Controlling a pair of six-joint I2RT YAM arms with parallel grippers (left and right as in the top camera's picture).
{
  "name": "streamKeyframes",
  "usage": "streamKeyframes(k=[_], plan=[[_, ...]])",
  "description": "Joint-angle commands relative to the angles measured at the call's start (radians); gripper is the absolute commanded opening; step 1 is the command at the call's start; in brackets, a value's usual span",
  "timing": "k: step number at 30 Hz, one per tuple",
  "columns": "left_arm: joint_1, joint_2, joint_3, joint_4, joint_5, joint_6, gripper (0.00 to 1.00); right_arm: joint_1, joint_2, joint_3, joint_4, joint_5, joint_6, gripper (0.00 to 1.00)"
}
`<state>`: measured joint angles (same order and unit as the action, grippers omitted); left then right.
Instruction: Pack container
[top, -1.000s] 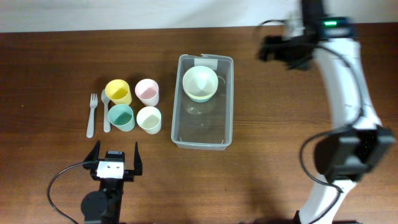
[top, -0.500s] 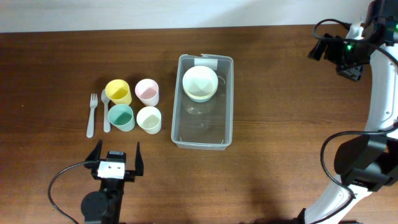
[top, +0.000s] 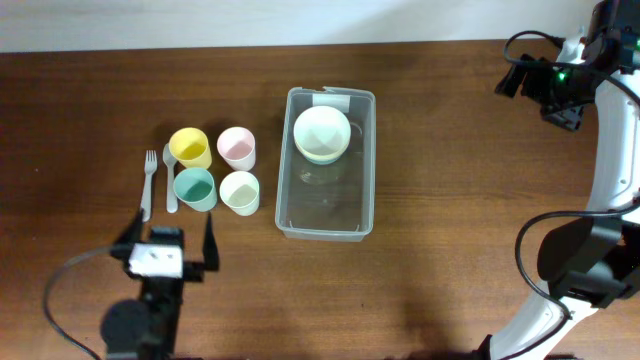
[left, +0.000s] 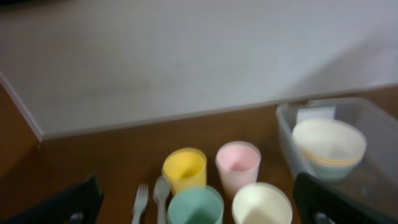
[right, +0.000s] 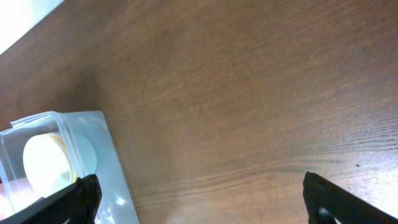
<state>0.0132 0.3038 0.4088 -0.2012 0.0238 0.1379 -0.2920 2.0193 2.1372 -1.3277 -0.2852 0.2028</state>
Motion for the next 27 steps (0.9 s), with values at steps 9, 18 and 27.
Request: streamKeyframes(k=[9,18,27], plan=[[0.094,0.951,0.892,-0.463,0.111,0.103,1.0,-0.003,-0.003,0.006,-0.001,0.006,0.001,0.99],[0.154,1.252,1.143,-0.608,0.303,0.058,1.0,-0.003,-0.003,0.006,-0.001,0.006,0.001,0.99],[0.189,1.362,1.143,-0.587,0.136,-0.093,1.0,-0.003,-0.003,0.006,-0.001,0.006,0.001,0.99]])
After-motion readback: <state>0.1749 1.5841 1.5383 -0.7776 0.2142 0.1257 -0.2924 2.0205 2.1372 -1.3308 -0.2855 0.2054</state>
